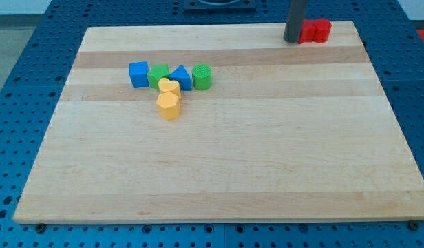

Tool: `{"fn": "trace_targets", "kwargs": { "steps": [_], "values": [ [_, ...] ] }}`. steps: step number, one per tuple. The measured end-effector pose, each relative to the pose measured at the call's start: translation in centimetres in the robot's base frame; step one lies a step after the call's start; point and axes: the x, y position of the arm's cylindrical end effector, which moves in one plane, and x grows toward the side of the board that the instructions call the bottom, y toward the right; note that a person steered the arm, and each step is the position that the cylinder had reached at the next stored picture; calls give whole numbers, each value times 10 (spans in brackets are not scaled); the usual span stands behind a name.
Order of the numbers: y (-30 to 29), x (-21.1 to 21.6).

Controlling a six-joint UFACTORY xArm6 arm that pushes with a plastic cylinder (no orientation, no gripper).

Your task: Push blue triangle into red blocks

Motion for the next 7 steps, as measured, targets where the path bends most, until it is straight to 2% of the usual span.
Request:
{"fn": "trace_targets", "kwargs": {
  "steps": [4, 5, 6, 7],
  "values": [
    [0, -11],
    [0, 25],
    [0, 102],
    [-5, 205]
  ]
}}
